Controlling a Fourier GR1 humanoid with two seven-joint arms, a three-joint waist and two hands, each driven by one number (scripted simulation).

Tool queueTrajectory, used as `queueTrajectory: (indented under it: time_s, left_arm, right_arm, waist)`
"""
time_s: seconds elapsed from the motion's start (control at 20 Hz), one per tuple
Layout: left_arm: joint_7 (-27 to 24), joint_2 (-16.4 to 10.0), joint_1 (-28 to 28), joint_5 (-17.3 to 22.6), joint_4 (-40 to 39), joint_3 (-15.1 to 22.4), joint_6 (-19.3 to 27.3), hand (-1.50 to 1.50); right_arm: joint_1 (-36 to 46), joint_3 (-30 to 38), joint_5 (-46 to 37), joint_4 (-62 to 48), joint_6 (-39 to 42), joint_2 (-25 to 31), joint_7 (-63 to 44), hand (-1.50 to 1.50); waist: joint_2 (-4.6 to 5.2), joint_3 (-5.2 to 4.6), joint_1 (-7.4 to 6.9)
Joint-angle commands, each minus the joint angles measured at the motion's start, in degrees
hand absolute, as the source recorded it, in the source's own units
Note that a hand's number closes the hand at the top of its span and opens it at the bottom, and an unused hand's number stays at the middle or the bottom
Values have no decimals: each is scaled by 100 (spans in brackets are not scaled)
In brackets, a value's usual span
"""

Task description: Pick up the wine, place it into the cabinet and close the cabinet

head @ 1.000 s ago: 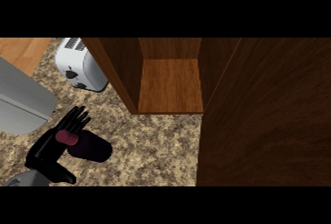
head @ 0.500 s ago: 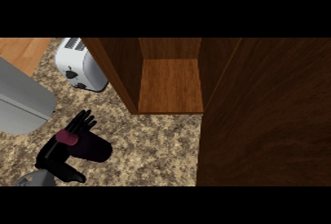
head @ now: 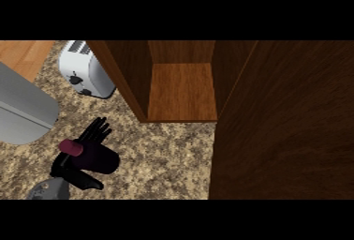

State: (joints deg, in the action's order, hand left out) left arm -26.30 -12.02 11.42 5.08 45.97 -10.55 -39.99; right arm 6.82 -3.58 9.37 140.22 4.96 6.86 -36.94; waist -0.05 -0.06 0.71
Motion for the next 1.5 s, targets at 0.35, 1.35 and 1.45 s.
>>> queueTrajectory:
  time_s: [0.35, 1.35, 1.45]
  left_arm:
    - [-867, 166, 105, -131, -381, 436, -695, 150]
    - [-1468, 549, -1421, -149, 2208, -144, 2644, 150]
    - [-1444, 612, -1076, -83, 2159, -254, 2834, 150]
  right_arm:
    - [-94, 453, 595, 420, 87, 83, 2, -150]
    - [-513, 559, 656, 542, 404, -34, 192, -150]
    - [-136, 556, 814, 591, 257, 59, -349, -150]
  waist:
    - [10, 2, -3]
    - [-26, 15, -98]
    - [-14, 7, -63]
